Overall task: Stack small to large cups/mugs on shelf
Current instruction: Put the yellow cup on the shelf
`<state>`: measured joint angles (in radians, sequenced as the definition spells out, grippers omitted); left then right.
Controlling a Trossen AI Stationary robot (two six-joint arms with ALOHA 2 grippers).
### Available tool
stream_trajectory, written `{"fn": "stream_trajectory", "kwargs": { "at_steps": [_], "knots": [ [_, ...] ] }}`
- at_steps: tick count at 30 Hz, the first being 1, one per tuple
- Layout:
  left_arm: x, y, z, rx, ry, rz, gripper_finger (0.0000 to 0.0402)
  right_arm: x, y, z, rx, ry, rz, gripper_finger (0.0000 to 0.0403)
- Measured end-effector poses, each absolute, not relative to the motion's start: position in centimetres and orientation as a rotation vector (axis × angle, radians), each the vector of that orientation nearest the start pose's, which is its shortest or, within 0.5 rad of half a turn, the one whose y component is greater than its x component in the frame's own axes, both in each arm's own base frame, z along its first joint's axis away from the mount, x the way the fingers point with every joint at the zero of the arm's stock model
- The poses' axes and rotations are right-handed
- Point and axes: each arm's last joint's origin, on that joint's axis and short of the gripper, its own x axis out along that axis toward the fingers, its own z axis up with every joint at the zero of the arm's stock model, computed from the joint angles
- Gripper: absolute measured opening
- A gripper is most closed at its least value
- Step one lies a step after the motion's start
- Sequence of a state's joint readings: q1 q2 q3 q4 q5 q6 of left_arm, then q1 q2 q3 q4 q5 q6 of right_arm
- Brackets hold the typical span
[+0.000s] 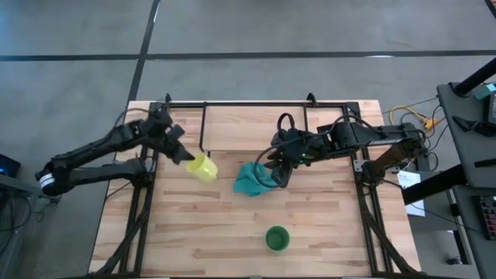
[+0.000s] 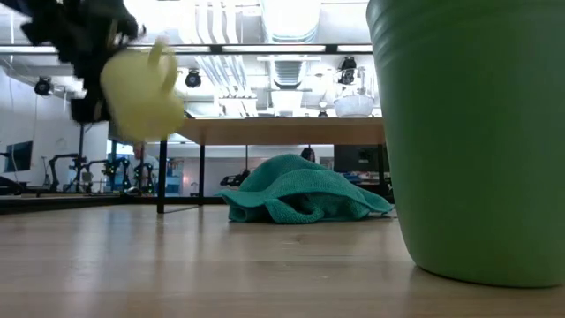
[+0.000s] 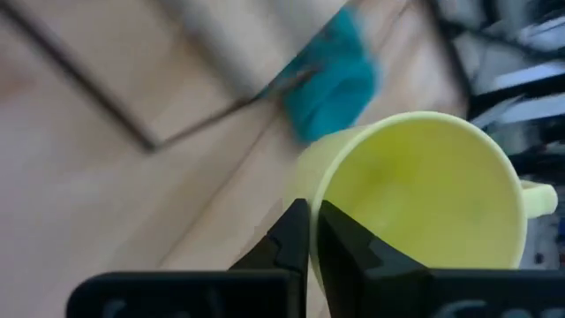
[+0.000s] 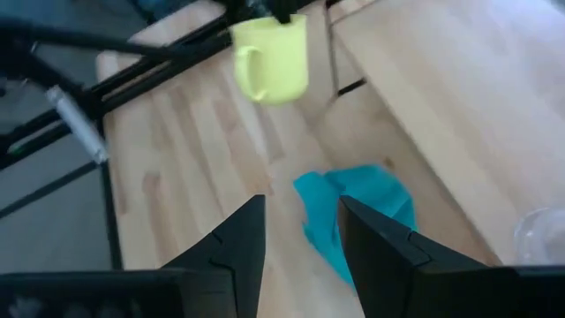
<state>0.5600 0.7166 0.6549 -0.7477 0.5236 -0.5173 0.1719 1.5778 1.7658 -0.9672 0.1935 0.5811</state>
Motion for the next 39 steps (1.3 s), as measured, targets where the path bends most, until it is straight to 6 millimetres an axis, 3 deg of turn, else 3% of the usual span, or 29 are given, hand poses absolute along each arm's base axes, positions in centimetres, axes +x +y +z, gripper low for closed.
{"fn": "stream_trajectory", "kwargs": {
  "at_steps": [5,11,17,39],
  "knots": [
    [12.2,6.0,30.6,-0.839,0.546,0.186,0.0001,33.6,5.1,39.7,0.401,0.661,-0.291,0.0137],
    [13.3,6.7,33.8,-0.760,0.531,0.182,0.0000,37.8,5.8,37.3,0.366,0.593,-0.252,0.0137],
    [14.7,7.6,33.5,-0.725,0.674,0.212,0.0000,39.5,6.1,36.7,0.366,0.505,-0.277,0.0137],
    [18.9,10.2,35.3,-0.618,0.664,0.170,0.0000,41.3,6.0,35.2,0.321,0.426,-0.441,0.0137]
  ]
}}
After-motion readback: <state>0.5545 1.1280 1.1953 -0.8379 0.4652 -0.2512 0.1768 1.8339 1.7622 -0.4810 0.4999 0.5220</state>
